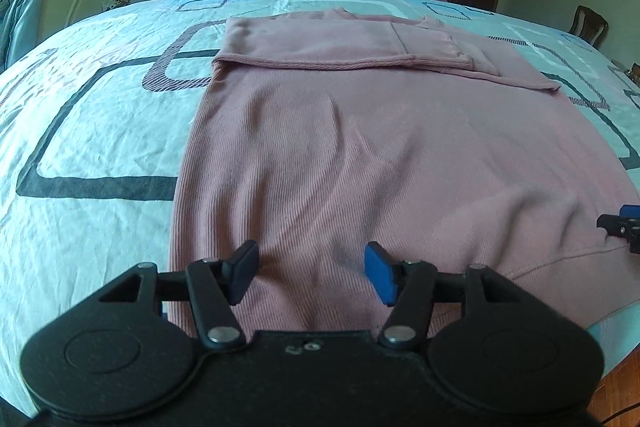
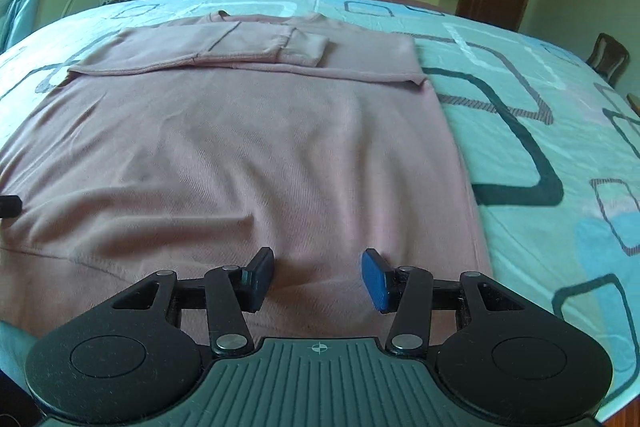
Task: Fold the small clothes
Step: 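Move both tools to the sweatshirt hem and close them on it, then lift the hem with both tools, fold it toward the collar, open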
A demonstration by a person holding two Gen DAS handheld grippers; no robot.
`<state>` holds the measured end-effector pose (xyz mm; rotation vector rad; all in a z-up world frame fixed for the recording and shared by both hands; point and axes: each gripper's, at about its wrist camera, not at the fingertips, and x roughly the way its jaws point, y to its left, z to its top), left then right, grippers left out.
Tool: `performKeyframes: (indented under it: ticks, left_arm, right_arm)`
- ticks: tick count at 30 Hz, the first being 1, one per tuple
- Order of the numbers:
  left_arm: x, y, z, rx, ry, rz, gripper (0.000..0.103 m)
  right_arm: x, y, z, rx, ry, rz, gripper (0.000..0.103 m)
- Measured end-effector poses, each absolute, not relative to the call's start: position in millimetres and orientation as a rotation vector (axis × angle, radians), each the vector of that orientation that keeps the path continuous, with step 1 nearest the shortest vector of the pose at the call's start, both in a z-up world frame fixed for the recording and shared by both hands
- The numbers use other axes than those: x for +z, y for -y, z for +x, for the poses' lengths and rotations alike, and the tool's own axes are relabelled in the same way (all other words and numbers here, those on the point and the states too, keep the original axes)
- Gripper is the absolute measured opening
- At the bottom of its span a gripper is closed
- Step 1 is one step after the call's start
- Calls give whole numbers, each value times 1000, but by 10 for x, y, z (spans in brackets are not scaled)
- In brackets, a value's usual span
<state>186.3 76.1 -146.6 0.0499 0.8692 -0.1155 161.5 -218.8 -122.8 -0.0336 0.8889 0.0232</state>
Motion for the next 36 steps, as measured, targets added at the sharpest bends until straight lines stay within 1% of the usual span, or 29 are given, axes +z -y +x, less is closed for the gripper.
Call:
performKeyframes:
  ticks: [1, 7, 10, 14, 16, 17, 18, 19, 22, 23, 24, 25, 26, 27, 28, 29, 30, 31, 32, 36]
  left_arm:
    - [-1471, -771, 1841, -109, -871, 51, 60]
    - [-1417, -901, 1708, -89, -867, 8, 60]
    - [-1410, -1014, 1648, -81, -877, -28, 63]
    - [-1401, -1186, 1533, -81, -870, -77, 63]
    - [-1406, -1228, 1494, -77, -878, -79, 63]
    - [-1415, -1252, 1478, -76, -886, -87, 63]
    - [-1432, -1285, 1462, -82, -898, -108, 63]
    - [-1450, -1320, 1443, -88, -905, -132, 63]
    - [-1476, -1361, 1421, -109, -897, -159, 59]
    - [-1481, -1374, 1426, -117, -900, -174, 53]
    - [-1483, -1392, 1441, -122, -908, -198, 51]
    - [-1479, -1408, 1458, -125, -913, -217, 46]
    - [-1477, -1429, 1457, -133, -921, -235, 39]
    - [-1475, -1452, 1478, -143, -931, -256, 35]
    - [-1473, -1471, 1496, -152, -940, -276, 26]
    - [-1471, -1485, 1515, -162, -950, -290, 19]
    - [-1471, -1495, 1534, -167, -955, -303, 18]
    - [-1457, -1509, 1545, -170, -951, -314, 9]
    - [-1441, -1523, 1565, -177, -946, -327, 7]
    - [-1283, -1523, 1638, -212, -889, -348, 6]
  right_arm:
    - [-1248, 2206, 1598, 18, -899, -30, 48]
    - [-1108, 2330, 1417, -17, -856, 15, 48]
    - [-1118, 2406, 1385, -39, -875, 29, 48]
    - [-1069, 2515, 1308, -71, -865, 49, 48]
    - [-1071, 2577, 1282, -94, -872, 52, 50]
    - [-1075, 2605, 1269, -104, -875, 55, 56]
    - [-1080, 2642, 1246, -113, -873, 64, 66]
    - [-1084, 2667, 1217, -124, -871, 70, 67]
    - [-1129, 2728, 1165, -126, -892, 102, 67]
    - [-1148, 2752, 1155, -127, -899, 122, 67]
    - [-1163, 2775, 1143, -126, -910, 147, 67]
    - [-1171, 2792, 1131, -123, -915, 172, 64]
    - [-1173, 2799, 1122, -120, -918, 183, 55]
    - [-1170, 2799, 1118, -113, -922, 190, 46]
    - [-1165, 2803, 1115, -106, -928, 202, 42]
    - [-1159, 2809, 1115, -99, -936, 217, 33]
    - [-1152, 2810, 1120, -91, -942, 229, 26]
    - [-1145, 2807, 1123, -84, -947, 238, 23]
    - [-1136, 2795, 1131, -75, -953, 252, 17]
    - [-1050, 2776, 1134, -62, -938, 269, 16]
